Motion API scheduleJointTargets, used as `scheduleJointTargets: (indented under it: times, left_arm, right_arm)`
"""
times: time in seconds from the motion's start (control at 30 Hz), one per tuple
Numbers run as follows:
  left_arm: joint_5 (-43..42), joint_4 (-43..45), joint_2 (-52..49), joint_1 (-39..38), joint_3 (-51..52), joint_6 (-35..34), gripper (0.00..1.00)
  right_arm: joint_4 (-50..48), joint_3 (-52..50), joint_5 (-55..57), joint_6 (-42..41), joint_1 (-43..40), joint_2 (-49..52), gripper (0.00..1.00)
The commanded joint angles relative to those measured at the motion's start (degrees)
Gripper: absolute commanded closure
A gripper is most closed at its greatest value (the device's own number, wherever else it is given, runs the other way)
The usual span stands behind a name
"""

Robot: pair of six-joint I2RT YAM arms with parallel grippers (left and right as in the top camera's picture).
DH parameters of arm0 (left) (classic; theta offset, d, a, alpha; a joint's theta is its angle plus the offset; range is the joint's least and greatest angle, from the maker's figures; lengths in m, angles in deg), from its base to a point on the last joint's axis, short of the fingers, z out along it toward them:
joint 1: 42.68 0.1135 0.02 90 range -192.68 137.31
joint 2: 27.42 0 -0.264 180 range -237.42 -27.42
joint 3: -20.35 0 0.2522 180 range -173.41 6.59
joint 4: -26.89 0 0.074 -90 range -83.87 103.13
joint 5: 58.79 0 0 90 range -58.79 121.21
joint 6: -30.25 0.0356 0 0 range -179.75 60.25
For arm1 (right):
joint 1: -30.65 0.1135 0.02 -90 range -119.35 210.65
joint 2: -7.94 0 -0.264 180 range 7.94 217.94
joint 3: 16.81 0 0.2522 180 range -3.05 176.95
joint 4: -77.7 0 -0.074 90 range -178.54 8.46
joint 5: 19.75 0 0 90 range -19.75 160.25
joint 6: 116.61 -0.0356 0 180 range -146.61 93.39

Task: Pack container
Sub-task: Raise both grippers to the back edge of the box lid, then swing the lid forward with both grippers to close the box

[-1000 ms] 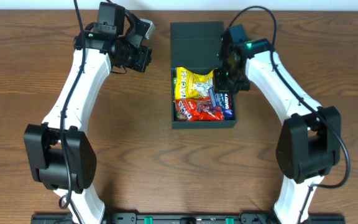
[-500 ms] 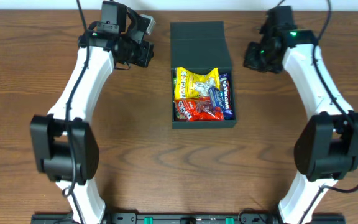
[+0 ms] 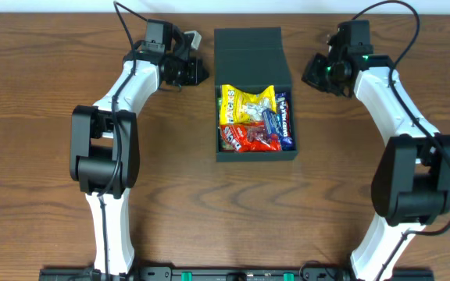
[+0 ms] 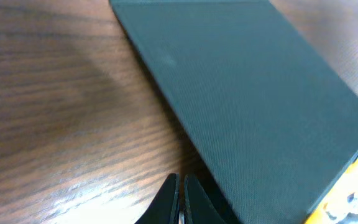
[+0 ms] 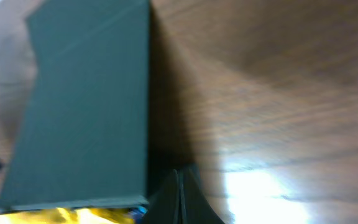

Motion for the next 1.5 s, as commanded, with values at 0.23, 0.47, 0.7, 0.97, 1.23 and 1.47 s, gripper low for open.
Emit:
scheduleJointTargets:
  times: [0.23, 0.47, 0.7, 0.97, 1.23, 1.47]
  left_arm:
    - [-10.8, 1.7, -9.5, 3.5, -8.8, -13.9, 0.94]
    - [-14.4, 1.5, -11.9, 2.9, -10.0, -15.3, 0.94]
    - [-15.2, 1.3, -11.9, 2.9, -10.0, -15.3, 0.94]
    - [-15.1, -1.1, -11.9, 3.1, -10.0, -15.3, 0.94]
    - [-15.2, -1.7, -11.9, 3.0, -10.0, -15.8, 0.94]
    - [-22.7, 1.7, -11.8, 3.2, -11.8, -16.0, 0.94]
  right_arm:
    - [-2.5, 10.2, -10.8, -6.4, -2.0, 14.4, 0.98]
    - [-2.3, 14.2, -14.5, -8.7, -2.0, 20.3, 0.98]
    - [-6.8, 14.2, -21.7, -8.4, -1.4, 20.4, 0.99]
    - [-10.8, 14.2, -28.8, -8.0, -1.9, 20.4, 0.99]
    - [-12.8, 14.2, -30.5, -8.0, -1.9, 20.4, 0.98]
    - [-19.1, 14.2, -37.3, -5.5, -2.2, 20.4, 0.98]
